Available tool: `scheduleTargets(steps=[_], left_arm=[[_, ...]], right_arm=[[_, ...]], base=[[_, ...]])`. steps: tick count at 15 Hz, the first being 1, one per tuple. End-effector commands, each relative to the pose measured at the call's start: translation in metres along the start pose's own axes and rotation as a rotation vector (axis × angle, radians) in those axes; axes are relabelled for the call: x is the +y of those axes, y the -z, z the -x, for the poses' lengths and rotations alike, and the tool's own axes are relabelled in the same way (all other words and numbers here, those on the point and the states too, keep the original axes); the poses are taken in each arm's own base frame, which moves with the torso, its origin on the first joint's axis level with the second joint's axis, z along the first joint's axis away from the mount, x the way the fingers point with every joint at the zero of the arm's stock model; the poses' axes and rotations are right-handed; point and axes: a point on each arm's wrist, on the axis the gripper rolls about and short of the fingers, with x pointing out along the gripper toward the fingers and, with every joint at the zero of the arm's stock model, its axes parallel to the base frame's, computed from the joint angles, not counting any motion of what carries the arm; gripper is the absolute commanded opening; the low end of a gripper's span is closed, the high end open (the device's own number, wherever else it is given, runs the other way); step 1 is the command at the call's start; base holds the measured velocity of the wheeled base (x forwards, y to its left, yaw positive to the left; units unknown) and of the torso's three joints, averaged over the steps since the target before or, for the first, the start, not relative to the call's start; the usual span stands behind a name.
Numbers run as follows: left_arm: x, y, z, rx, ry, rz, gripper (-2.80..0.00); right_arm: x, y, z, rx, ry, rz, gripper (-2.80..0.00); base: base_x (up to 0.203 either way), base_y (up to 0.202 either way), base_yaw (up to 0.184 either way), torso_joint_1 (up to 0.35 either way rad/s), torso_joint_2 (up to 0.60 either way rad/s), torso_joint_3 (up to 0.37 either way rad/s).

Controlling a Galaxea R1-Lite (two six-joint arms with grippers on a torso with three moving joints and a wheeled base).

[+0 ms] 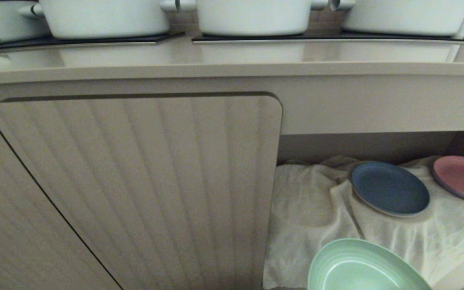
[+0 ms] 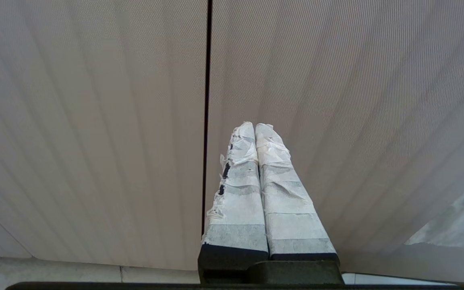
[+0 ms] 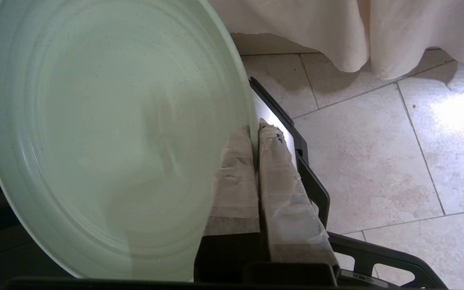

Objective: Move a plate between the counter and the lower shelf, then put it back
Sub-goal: Put the plate

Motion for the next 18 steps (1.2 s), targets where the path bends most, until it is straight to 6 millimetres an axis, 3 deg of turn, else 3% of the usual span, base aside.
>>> scheduleTargets(steps=[1,18], left_arm=[[0.0,0.0001,0.0,0.0,-0.001,0.001,-2.8],[0.0,0.0001,0.0,0.0,-0.001,0.001,-2.8]], right_arm=[[-0.0007,0.0016,-0.001,0.009,0.0,-0.003,-2.8],[-0.0028,0.0065,-0.0036,0.029,0.004,-0.009,-2.8]], base=[[0.0,0.0,0.0,0.0,0.0,0.0],[0.0,-0.009,0.003,0.0,0.0,0.001]])
